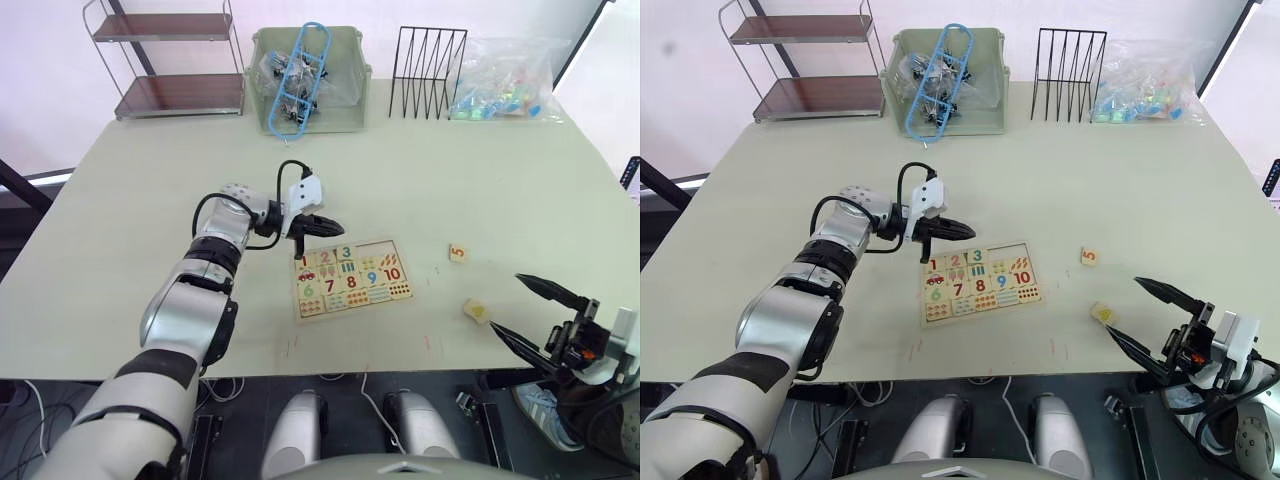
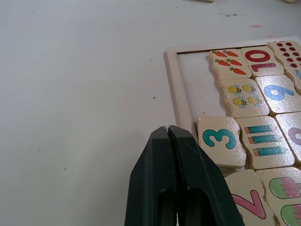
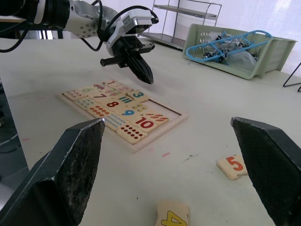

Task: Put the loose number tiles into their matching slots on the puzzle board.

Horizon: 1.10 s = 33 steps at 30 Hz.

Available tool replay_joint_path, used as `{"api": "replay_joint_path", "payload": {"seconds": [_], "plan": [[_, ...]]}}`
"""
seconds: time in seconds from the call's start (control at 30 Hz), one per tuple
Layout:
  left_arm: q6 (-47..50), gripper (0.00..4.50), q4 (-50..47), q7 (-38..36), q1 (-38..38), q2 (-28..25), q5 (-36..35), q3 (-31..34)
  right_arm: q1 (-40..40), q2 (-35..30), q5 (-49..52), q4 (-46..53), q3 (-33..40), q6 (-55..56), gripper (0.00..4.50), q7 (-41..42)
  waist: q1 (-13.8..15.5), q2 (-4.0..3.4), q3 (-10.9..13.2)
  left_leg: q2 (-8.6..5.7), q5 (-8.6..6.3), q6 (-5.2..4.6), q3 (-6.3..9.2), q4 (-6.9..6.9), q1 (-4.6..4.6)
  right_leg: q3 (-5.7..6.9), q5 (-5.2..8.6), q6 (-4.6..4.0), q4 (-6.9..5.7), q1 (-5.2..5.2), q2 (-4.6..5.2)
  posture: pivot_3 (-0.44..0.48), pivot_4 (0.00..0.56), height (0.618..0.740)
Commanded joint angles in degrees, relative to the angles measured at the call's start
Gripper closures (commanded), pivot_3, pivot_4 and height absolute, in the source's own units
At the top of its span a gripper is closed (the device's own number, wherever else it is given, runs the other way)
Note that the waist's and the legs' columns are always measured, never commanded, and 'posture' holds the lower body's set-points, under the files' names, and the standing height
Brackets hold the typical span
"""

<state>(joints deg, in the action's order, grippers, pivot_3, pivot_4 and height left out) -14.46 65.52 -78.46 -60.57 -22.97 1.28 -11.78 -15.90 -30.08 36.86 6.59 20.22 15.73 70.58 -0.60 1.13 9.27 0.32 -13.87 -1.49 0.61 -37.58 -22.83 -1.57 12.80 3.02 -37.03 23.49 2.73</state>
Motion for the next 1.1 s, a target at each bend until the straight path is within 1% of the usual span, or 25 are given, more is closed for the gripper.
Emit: {"api": "replay_joint_path", "payload": {"seconds": [0.03,0.3,0.7,1.1], "plan": [[-1.9,4.44,0.3,-0.8,-1.4,0.0,0.3,1.0,-0.1,0.2,0.5,0.4,1.2,1.5,0.00,0.1,0.0,0.00,0.0,0.00,0.00,0.00,0.00,0.00,0.00,0.00,0.00,0.00,0.00,0.00,0.00,0.000,0.150,0.740],[-3.1,4.44,0.8,-1.4,-1.3,0.2,1.6,0.8,-0.1,0.5,0.5,-0.6,1.0,2.5,0.00,0.6,0.0,0.00,0.0,0.00,0.00,0.00,0.01,0.00,0.00,0.00,0.00,0.00,0.00,0.00,0.00,0.000,0.150,0.740],[-5.0,4.44,2.4,-0.2,-2.1,0.6,4.7,0.1,-0.2,0.2,0.5,0.3,1.0,2.1,0.00,-0.2,0.0,0.00,0.0,0.00,0.00,0.00,0.01,0.00,0.00,0.00,0.00,0.00,0.00,0.00,0.00,0.000,0.150,0.740],[-6.0,4.44,3.4,0.1,-2.6,1.1,6.0,0.4,-0.1,-0.4,0.8,0.0,1.4,2.0,0.00,0.2,0.0,0.00,0.0,0.00,0.00,0.00,0.01,0.00,0.00,0.00,0.00,0.00,0.00,0.00,0.00,0.000,0.150,0.740]]}}
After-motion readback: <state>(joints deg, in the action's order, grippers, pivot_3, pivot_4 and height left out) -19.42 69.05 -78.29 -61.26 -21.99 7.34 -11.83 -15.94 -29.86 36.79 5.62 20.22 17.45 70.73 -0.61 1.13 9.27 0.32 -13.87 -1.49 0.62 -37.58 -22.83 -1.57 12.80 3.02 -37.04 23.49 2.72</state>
